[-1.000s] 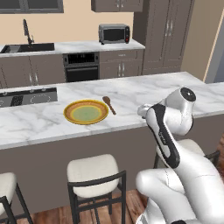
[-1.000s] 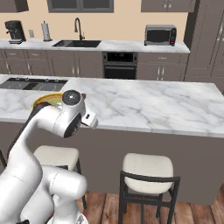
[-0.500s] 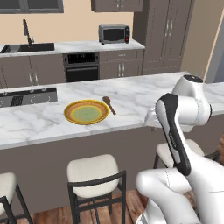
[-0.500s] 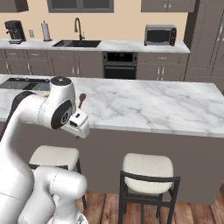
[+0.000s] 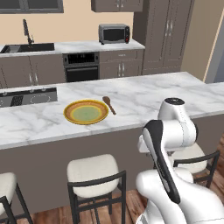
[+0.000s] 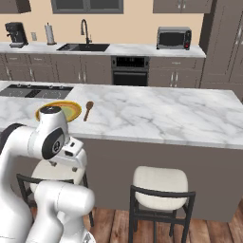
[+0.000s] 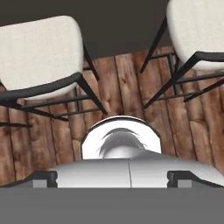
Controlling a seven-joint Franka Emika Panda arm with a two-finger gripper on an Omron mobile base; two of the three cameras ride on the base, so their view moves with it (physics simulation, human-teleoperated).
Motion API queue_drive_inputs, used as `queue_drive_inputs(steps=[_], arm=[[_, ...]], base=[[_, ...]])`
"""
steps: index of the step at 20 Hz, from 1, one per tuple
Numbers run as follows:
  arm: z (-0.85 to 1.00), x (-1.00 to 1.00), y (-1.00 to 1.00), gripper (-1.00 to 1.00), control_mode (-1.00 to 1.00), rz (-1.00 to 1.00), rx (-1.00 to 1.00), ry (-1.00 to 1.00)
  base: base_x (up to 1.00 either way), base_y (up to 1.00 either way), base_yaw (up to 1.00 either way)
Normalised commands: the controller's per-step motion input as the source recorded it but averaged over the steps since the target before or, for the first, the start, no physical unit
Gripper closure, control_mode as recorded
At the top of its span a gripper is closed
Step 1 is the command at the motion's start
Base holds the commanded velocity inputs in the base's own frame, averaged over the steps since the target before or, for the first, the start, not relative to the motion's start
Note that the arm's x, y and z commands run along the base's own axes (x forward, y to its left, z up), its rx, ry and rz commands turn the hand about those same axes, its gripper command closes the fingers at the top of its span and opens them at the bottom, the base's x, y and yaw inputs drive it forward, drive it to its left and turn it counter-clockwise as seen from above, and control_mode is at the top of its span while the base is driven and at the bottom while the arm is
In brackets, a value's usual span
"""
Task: Take the fork and place it on the left side of the plate. Then take the spoon and place it on the right side of the plate. Make sure they're directly next to the plate.
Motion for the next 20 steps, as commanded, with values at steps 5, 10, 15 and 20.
queue_drive_inputs(steps=[5,10,15,20], arm=[[-0.01,-0.14,-0.18,-1.0,-1.0,0.08,0.05,-0.09],[0.0,-0.02,-0.04,-1.0,-1.0,0.05,0.0,-0.07],[0.0,-0.03,0.0,-1.0,1.0,0.02,0.0,-0.03],[0.0,0.0,0.0,-1.0,1.0,0.0,0.0,0.0]], base=[[0.0,0.0,0.0],[0.0,0.0,0.0],[-0.22,0.0,0.06],[-0.9,0.0,0.14]])
